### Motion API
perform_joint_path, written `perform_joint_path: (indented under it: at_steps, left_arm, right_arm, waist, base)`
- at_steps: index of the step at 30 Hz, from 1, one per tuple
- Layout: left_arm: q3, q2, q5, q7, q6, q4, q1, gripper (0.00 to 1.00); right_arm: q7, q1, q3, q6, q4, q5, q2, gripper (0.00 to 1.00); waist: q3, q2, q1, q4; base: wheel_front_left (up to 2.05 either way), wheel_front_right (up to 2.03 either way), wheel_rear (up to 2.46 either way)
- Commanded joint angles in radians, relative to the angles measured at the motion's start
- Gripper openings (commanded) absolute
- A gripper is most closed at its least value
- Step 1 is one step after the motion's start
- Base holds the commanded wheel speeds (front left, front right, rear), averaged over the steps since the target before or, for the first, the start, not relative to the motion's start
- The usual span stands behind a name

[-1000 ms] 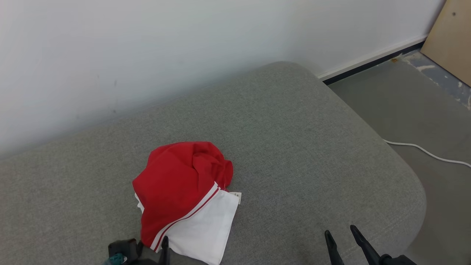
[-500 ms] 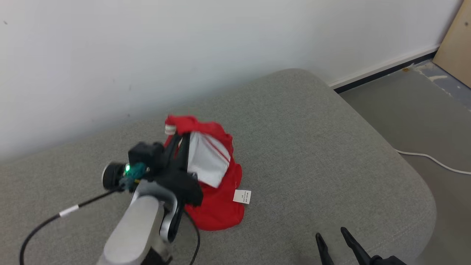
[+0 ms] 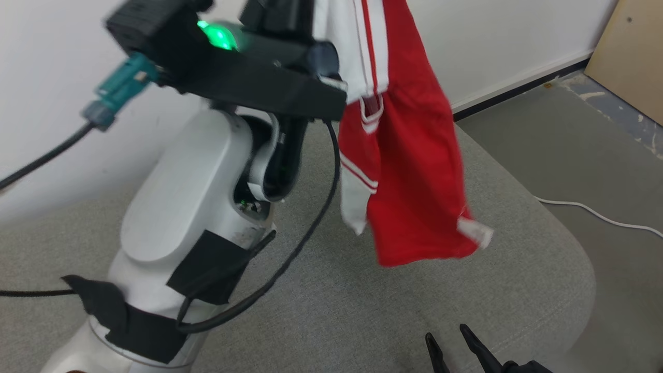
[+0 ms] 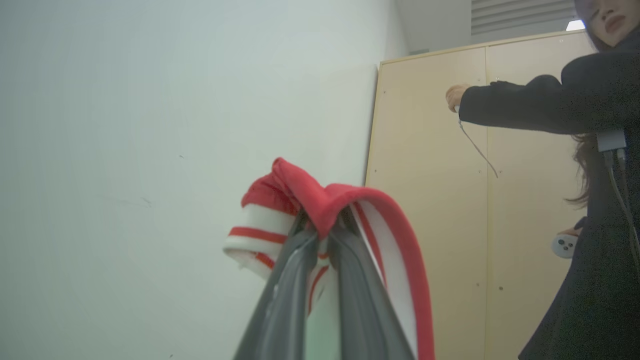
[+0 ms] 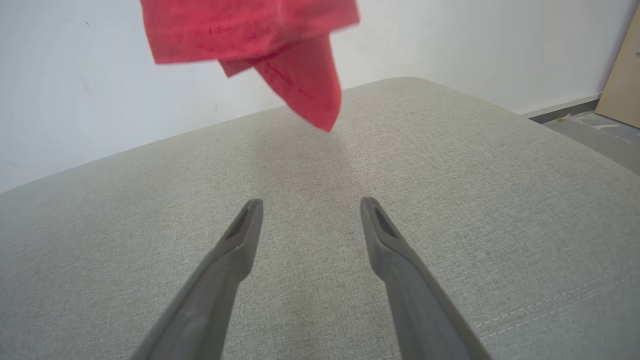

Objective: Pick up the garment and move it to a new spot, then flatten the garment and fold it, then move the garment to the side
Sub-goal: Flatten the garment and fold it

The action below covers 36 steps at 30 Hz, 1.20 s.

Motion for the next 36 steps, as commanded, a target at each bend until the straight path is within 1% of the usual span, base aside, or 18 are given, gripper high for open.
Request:
perform_joint_path:
  at_steps: [1, 2, 4, 7, 10, 12, 17, 22, 26, 27, 28, 29, 30, 33, 36]
  left_arm:
    - [0.028, 0.003, 0.001, -0.005, 0.014, -0.035, -0.007, 0.00]
    - [0.047, 0.003, 0.011, -0.004, 0.027, -0.057, 0.004, 0.00]
    - [0.064, 0.003, 0.057, -0.004, 0.051, -0.048, 0.052, 0.00]
    - [0.058, 0.011, 0.072, -0.002, 0.087, 0.065, 0.152, 0.00]
    - [0.053, 0.039, 0.054, 0.035, 0.113, 0.198, 0.267, 0.00]
    - [0.053, 0.051, 0.032, 0.058, 0.123, 0.272, 0.352, 0.00]
    - [0.085, 0.094, -0.003, 0.063, 0.143, 0.385, 0.485, 0.00]
    - [0.116, 0.137, -0.013, 0.045, 0.170, 0.419, 0.539, 0.00]
    - [0.136, 0.171, -0.004, 0.034, 0.206, 0.422, 0.571, 0.00]
    - [0.128, 0.174, 0.000, 0.044, 0.205, 0.421, 0.578, 0.00]
    - [0.122, 0.181, 0.008, 0.041, 0.202, 0.416, 0.581, 0.92]
    - [0.121, 0.186, 0.008, 0.042, 0.206, 0.419, 0.587, 1.00]
    - [0.111, 0.189, 0.014, 0.045, 0.198, 0.421, 0.595, 1.00]
    - [0.088, 0.194, 0.032, 0.040, 0.193, 0.425, 0.619, 1.00]
    - [0.066, 0.208, 0.047, 0.039, 0.186, 0.432, 0.657, 1.00]
  right_arm:
    - [-0.006, -0.003, 0.001, -0.002, 0.001, 0.002, 0.002, 1.00]
    - [-0.006, -0.002, 0.005, -0.002, 0.004, 0.003, 0.001, 1.00]
    - [-0.006, -0.002, 0.008, -0.002, 0.007, 0.004, -0.004, 1.00]
    - [-0.006, 0.011, 0.001, -0.002, 0.001, 0.006, -0.008, 1.00]
    - [-0.004, 0.019, 0.002, -0.002, -0.005, 0.003, -0.010, 1.00]
    - [-0.004, 0.024, -0.002, -0.002, -0.010, 0.004, -0.012, 1.00]
    - [-0.004, 0.036, 0.006, -0.002, -0.016, 0.004, -0.014, 1.00]
    - [-0.001, 0.040, 0.013, -0.002, -0.023, 0.007, -0.013, 1.00]
    - [0.002, 0.045, 0.018, -0.002, -0.025, 0.009, -0.015, 1.00]
    - [0.004, 0.044, 0.020, -0.002, -0.026, 0.010, -0.016, 1.00]
    - [0.005, 0.042, 0.022, -0.002, -0.028, 0.011, -0.018, 1.00]
    - [0.009, 0.039, 0.022, -0.002, -0.031, 0.011, -0.022, 1.00]
    - [0.013, 0.036, 0.022, -0.002, -0.035, 0.011, -0.027, 1.00]
    - [0.035, 0.022, 0.015, -0.002, -0.046, 0.016, -0.040, 1.00]
    - [0.102, 0.005, 0.003, -0.002, -0.052, 0.010, -0.053, 1.00]
  waist:
    - [0.003, -0.0001, 0.0000, 0.002]
    - [0.001, -0.0001, 0.0000, 0.006]
    - [-0.004, -0.0001, 0.0000, 0.024]
    - [-0.008, -0.0001, 0.0000, 0.079]
    - [-0.013, -0.0001, 0.0000, 0.142]
    - [-0.013, -0.0001, 0.0000, 0.185]
    - [-0.014, -0.0001, 0.0000, 0.273]
    - [-0.019, -0.0001, 0.0000, 0.327]
    - [-0.024, -0.0001, 0.0000, 0.339]
    - [-0.026, -0.0001, 0.0000, 0.339]
    - [-0.026, -0.0001, 0.0000, 0.339]
    - [-0.027, -0.0001, 0.0000, 0.338]
    - [-0.027, -0.0001, 0.0000, 0.336]
    - [-0.029, -0.0001, 0.0000, 0.326]
    - [-0.029, -0.0001, 0.0000, 0.317]
  base:
    - [0.00, 0.00, 0.00]
    - [0.00, 0.00, 0.00]
    - [0.00, 0.00, 0.00]
    - [0.00, 0.00, 0.00]
    - [0.00, 0.00, 0.00]
    - [0.00, 0.00, 0.00]
    - [0.00, 0.00, 0.00]
    - [0.00, 0.00, 0.00]
    - [0.00, 0.00, 0.00]
    - [0.00, 0.00, 0.00]
    - [0.00, 0.00, 0.00]
    - [0.00, 0.00, 0.00]
    - [0.00, 0.00, 0.00]
    - [0.00, 0.00, 0.00]
    - [0.00, 0.00, 0.00]
